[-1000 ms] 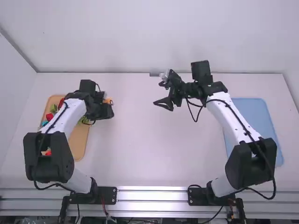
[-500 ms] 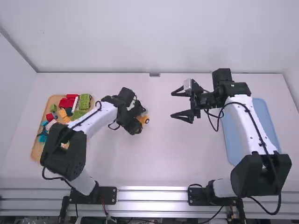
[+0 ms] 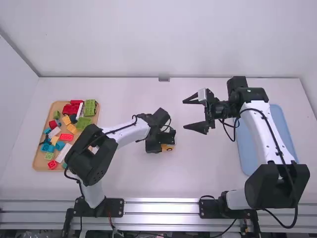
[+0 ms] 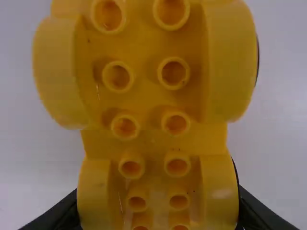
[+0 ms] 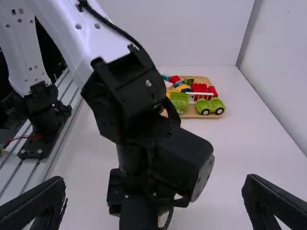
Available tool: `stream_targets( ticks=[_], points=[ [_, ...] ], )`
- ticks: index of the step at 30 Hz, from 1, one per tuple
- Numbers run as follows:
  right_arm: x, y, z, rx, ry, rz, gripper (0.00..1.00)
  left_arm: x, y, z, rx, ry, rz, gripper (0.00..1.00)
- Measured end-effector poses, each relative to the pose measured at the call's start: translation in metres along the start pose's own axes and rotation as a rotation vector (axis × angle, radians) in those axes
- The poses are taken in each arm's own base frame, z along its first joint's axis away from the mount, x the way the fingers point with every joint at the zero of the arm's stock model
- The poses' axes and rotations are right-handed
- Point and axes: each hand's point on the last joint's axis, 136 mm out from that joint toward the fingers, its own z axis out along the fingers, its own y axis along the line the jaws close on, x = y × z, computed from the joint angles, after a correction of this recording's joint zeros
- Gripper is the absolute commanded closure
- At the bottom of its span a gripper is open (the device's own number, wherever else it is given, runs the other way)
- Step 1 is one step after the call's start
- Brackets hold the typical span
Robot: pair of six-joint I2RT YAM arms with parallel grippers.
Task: Assemble lego blocks to make yellow taxi
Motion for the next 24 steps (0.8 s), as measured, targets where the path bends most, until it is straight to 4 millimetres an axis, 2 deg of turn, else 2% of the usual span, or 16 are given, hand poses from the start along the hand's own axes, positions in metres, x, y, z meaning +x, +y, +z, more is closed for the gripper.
stream_targets(
  ticks=[2, 3, 5, 8, 10, 11, 12, 18, 24],
  points=[
    [0.000, 0.000, 0.000, 0.000, 0.000, -0.003, 0.02, 0.000, 0.004, 0.002, -0.020, -0.006, 0.030, 0.48],
    [0.000, 0.000, 0.000, 0.000, 0.000, -0.007, 0.01, 0.003, 0.003, 0.003, -0.017, 0.003, 0.062, 0.41],
    [0.000, 0.001, 0.000, -0.002, 0.000, -0.003, 0.02, 0.008, -0.002, 0.007, -0.006, 0.016, 0.094, 0.36],
    [0.000, 0.001, 0.000, -0.003, 0.000, -0.003, 0.02, 0.010, 0.000, 0.010, -0.022, 0.018, 0.123, 0.35],
    [0.000, 0.001, 0.000, -0.003, 0.000, -0.002, 0.02, 0.008, 0.005, 0.013, -0.051, 0.007, 0.135, 0.31],
    [0.000, 0.001, 0.000, -0.003, 0.000, -0.002, 0.02, 0.007, 0.006, 0.013, -0.061, 0.004, 0.139, 0.21],
    [0.000, 0.001, 0.000, -0.003, 0.000, -0.003, 0.02, 0.006, 0.008, 0.014, -0.071, 0.000, 0.149, 0.01],
    [0.000, 0.001, 0.000, -0.002, -0.003, -0.009, 0.02, 0.011, 0.014, 0.016, -0.107, 0.025, 0.126, 0.01],
    [-0.004, -0.013, 0.002, 0.024, -0.007, -0.072, 0.02, 0.016, 0.023, 0.007, -0.128, 0.034, -0.026, 0.01]
  ],
)
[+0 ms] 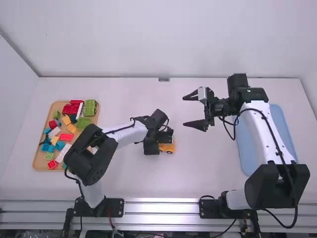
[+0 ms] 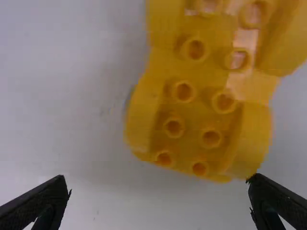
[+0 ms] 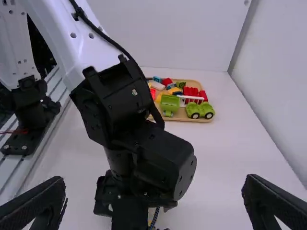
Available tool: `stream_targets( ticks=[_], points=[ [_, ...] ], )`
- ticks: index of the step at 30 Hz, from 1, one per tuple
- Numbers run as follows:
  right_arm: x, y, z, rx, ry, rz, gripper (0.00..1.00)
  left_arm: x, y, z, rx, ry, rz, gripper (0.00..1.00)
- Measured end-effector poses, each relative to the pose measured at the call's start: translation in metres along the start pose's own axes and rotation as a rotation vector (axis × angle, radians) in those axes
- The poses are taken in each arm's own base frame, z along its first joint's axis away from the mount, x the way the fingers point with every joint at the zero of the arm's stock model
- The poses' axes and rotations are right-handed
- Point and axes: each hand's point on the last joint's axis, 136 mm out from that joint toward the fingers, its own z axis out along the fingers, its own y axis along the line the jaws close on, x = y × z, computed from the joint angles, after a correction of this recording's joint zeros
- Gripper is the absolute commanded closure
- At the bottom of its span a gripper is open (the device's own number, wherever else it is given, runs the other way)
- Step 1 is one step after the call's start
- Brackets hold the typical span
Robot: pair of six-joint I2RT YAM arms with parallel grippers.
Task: Assemble lego blocks to make yellow taxi
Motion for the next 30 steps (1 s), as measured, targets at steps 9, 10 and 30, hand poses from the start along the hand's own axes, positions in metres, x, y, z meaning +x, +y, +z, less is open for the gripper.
stream_targets(
  ticks=[9, 10, 30],
  points=[
    [-0.018, -0.016, 0.047, -0.028, 0.018, -0.042, 0.02, 0.055, 0.072, -0.068, -0.133, -0.128, -0.516, 0.01],
    [-0.020, -0.016, 0.053, -0.031, 0.022, -0.038, 0.01, 0.066, 0.081, -0.077, -0.155, -0.146, -0.599, 0.01],
    [-0.039, -0.054, 0.137, 0.048, -0.009, 0.049, 0.02, 0.305, 0.091, -0.167, -0.406, -0.218, -2.056, 0.01]
  ],
)
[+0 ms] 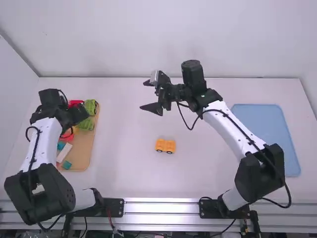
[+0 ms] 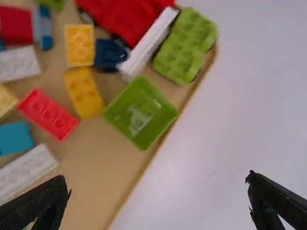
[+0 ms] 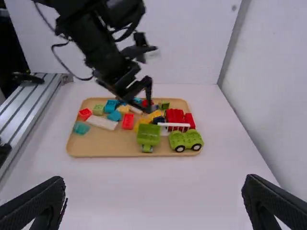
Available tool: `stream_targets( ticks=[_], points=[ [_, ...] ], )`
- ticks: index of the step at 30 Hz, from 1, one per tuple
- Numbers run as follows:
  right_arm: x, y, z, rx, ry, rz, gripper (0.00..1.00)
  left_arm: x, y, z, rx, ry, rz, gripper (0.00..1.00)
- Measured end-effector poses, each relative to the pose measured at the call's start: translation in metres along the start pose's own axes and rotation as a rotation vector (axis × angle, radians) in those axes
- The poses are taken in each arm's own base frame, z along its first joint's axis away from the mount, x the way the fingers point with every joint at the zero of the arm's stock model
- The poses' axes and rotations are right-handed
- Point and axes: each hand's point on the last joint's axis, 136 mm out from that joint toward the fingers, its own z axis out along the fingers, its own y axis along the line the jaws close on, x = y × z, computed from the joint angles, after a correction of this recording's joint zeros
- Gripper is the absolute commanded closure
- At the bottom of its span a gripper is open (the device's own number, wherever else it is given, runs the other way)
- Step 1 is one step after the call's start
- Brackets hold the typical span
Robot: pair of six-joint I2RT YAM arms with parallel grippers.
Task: Assemble lego blocks to make yellow taxi
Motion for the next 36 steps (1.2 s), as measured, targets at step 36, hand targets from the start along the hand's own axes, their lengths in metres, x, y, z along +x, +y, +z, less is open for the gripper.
stream_targets(
  ticks=[36],
  points=[
    [0.011, -0.013, 0.000, 0.072, 0.045, 0.080, 0.02, -0.056, 0.149, 0.040, -0.307, 0.335, -0.082, 0.09]
  ],
)
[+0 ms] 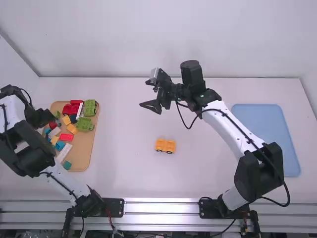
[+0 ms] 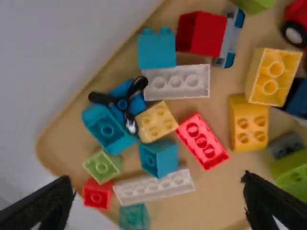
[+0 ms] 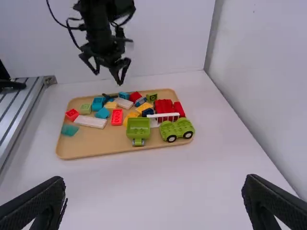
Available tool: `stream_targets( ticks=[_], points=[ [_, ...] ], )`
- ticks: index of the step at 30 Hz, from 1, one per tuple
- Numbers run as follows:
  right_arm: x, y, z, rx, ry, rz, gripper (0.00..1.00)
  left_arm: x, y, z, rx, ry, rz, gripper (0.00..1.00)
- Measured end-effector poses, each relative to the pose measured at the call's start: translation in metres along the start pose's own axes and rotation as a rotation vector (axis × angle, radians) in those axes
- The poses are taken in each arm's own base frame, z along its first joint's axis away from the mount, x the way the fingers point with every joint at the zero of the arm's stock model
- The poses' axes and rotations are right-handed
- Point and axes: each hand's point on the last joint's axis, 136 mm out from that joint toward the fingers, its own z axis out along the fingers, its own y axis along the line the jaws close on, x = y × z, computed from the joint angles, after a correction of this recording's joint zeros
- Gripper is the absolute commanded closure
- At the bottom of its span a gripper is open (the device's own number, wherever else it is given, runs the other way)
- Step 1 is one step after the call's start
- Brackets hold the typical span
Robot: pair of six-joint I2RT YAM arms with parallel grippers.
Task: Assemble lego blocks to make yellow taxi
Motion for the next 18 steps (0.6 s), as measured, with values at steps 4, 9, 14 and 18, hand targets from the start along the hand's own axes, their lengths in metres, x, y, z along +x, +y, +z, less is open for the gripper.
stream_targets(
  ticks=[4, 9, 14, 18],
  points=[
    [0.001, -0.002, -0.002, 0.006, 0.000, 0.001, 0.02, -0.002, -0.002, 0.022, 0.002, 0.033, 0.223, 0.15],
    [0.000, -0.003, -0.002, 0.007, 0.000, 0.010, 0.02, -0.005, -0.003, 0.026, 0.008, 0.022, 0.409, 0.45],
    [0.001, -0.003, -0.003, 0.009, 0.000, 0.019, 0.02, -0.007, -0.005, 0.034, 0.017, 0.005, 0.573, 0.43],
    [0.001, -0.004, -0.003, 0.010, 0.000, 0.019, 0.02, 0.007, -0.006, 0.049, 0.028, 0.038, 0.677, 0.46]
  ],
)
